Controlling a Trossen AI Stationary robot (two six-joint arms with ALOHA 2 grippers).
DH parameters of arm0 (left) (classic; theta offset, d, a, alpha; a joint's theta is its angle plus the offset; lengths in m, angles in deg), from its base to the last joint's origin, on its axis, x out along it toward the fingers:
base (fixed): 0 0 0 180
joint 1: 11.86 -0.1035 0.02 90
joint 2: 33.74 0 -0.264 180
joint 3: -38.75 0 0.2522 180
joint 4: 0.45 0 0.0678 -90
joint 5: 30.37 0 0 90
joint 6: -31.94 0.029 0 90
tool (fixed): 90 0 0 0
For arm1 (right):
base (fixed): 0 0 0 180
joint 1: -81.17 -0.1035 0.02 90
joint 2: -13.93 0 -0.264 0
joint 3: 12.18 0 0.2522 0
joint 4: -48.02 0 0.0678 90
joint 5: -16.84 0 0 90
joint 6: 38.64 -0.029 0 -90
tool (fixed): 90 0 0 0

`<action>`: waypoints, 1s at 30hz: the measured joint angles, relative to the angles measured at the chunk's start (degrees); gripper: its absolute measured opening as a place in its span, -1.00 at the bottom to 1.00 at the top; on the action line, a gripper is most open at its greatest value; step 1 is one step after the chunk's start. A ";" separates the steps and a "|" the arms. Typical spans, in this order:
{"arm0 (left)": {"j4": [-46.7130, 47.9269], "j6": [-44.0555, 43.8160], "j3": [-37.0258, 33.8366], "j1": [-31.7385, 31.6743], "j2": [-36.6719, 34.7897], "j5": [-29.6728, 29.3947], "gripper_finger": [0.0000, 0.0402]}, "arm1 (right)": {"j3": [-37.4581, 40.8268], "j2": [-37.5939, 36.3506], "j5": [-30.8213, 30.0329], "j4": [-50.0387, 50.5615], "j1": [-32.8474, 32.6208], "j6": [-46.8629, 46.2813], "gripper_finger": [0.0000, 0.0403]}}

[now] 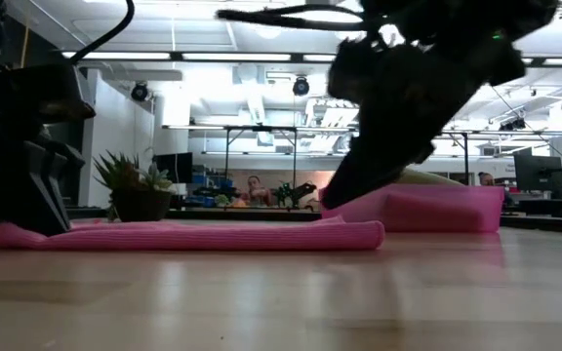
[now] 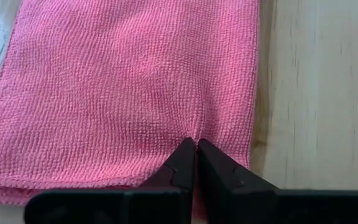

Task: Fold microfiber towels
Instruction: Fold the pink microfiber cloth

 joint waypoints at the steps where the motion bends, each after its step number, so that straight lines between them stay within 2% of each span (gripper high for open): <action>1: -0.02 0.02 -0.02 0.00 0.00 0.00 -0.97 | -1.13 0.94 -0.45 0.92 0.27 0.00 -0.38; 7: 0.28 1.61 -0.02 -0.02 0.02 0.33 -0.83 | -4.31 2.66 -1.43 3.17 2.71 0.92 -0.38; 14: 0.26 2.54 -0.07 -0.04 -0.02 0.21 -0.54 | -4.36 2.40 -1.39 8.39 5.41 1.27 -0.39; 22: 1.24 3.24 -0.26 -0.09 -2.91 1.00 -0.26 | -4.34 2.40 -1.30 15.27 5.52 1.27 -0.61; 30: 3.30 6.45 -0.24 -1.86 -6.61 3.10 -0.16 | -4.47 2.07 -0.27 21.10 5.57 1.29 -0.78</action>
